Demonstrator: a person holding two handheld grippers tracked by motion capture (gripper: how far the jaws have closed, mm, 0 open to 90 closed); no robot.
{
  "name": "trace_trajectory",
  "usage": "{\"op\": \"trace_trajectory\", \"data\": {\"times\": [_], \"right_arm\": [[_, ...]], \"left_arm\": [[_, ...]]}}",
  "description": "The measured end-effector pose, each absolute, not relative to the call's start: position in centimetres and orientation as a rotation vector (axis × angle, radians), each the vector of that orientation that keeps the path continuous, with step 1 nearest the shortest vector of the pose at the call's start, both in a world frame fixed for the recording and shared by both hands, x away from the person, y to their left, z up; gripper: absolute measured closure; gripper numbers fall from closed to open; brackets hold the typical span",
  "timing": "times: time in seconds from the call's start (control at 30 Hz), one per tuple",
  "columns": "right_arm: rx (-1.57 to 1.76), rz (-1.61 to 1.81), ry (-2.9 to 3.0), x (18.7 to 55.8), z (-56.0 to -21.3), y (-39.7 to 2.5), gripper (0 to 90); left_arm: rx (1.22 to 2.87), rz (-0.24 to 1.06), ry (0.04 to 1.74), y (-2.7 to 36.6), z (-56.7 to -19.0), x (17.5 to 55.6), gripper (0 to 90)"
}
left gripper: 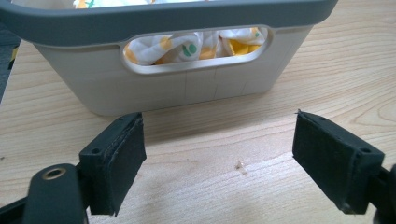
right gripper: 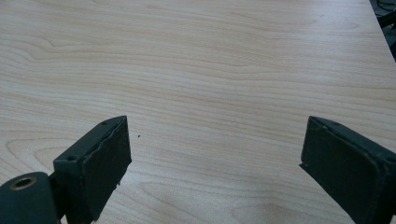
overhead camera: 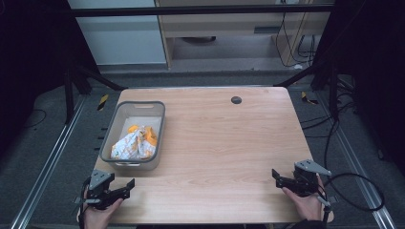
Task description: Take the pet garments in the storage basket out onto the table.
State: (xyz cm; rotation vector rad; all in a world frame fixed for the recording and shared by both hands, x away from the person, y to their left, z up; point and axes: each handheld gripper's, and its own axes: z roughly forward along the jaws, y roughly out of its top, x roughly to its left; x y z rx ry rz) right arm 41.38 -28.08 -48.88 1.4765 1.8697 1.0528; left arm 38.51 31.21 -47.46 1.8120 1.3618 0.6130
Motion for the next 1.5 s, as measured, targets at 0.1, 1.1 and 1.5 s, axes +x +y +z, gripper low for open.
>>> {"op": "trace_trajectory", "data": {"times": [0.1,1.1,1.5], "right_arm": [[1.476,1.053,1.872,41.4,-48.9,-28.0,8.3],[1.472,1.05,1.884,41.4,-49.0,-27.9,7.7],[1.47,1.054,1.884,41.3,-49.0,-27.9,7.7]], "left_arm": [[1.816,0.61,1.355,31.2,-47.4,38.5,16.9],[1.723,0.636,1.309,31.2,-44.6,37.5,19.2],[1.71,0.635,1.277,30.9,-43.2,37.9,19.2]]}}
